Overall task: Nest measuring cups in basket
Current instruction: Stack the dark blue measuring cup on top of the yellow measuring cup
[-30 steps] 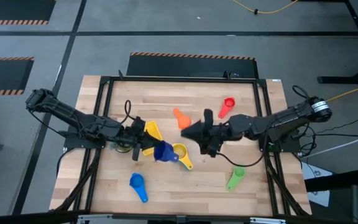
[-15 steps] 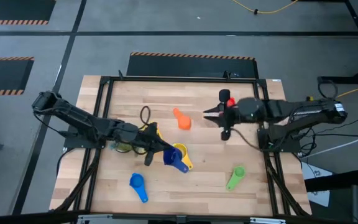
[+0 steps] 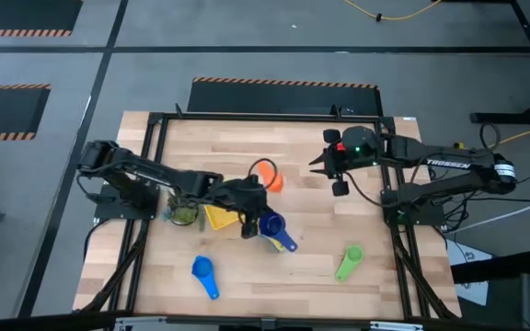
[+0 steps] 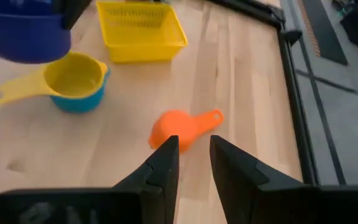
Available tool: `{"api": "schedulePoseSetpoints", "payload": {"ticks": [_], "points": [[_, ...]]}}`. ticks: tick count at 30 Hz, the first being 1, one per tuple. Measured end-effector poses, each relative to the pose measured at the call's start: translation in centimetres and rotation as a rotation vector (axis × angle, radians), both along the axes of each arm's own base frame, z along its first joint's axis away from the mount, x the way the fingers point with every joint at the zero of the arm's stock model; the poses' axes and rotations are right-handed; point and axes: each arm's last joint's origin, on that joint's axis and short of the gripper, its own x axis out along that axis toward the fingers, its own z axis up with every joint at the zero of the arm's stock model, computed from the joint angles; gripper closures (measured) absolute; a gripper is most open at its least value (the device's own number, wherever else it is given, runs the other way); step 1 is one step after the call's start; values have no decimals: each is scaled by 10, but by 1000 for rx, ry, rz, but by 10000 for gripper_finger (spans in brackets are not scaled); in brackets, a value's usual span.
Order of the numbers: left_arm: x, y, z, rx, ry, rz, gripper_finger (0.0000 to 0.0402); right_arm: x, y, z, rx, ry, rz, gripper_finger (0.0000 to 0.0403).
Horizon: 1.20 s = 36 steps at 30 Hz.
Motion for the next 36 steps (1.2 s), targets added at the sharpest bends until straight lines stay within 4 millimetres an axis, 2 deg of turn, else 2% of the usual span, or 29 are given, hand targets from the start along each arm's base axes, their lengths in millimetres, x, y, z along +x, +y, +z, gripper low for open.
{"api": "schedulePoseSetpoints", "payload": {"ticks": [6, 12, 24, 36], "points": [[7, 9, -19, 27, 116, 41, 393, -3, -2, -27, 14, 61, -11, 307], [4, 14, -25, 35, 186, 55, 392, -4, -2, -43, 13, 58, -11, 307], [1, 13, -27, 18, 222, 25, 389, -2, -2, -42, 8, 34, -11, 307], [1, 13, -27, 19, 221, 26, 339, -2, -2, -42, 7, 33, -11, 307]]}}
